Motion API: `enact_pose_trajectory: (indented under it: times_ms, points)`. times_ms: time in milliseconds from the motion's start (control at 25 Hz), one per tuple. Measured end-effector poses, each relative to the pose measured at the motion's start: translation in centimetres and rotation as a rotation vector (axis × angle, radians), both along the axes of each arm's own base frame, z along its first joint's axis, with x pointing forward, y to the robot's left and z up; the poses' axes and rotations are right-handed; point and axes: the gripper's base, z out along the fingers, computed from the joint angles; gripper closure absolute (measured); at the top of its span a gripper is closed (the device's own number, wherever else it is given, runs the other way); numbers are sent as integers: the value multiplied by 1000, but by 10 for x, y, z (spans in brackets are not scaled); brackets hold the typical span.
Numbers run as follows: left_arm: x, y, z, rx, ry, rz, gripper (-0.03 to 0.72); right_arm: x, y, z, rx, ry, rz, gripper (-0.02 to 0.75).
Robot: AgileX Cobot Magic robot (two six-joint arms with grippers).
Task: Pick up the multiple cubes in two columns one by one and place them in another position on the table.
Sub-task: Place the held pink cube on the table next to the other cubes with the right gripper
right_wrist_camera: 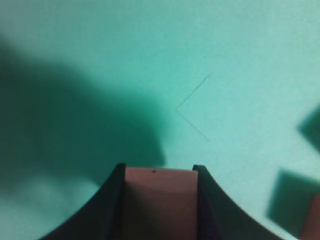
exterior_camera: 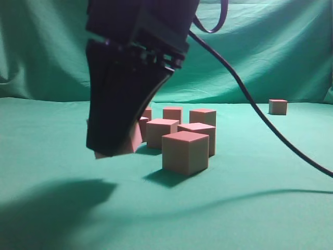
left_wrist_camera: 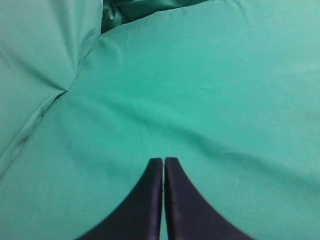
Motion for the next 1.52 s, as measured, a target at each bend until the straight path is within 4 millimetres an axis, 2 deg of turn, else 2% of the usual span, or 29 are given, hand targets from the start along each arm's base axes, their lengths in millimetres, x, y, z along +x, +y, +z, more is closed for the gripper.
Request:
enact_pose_trajectory:
  times_ms: [200, 480, 880, 1520]
  points:
    - [0, 0, 0, 0, 0, 0, 688, 1, 1, -6, -13, 1, -5, 475]
    - [0, 0, 0, 0, 0, 0, 688, 3, 1, -5, -5, -20, -10, 475]
    - [0, 0, 0, 0, 0, 0, 688, 5, -1, -6, -29, -7, -109, 475]
    - [0, 0, 0, 0, 0, 0, 688, 5, -1, -6, -29, 2, -127, 475]
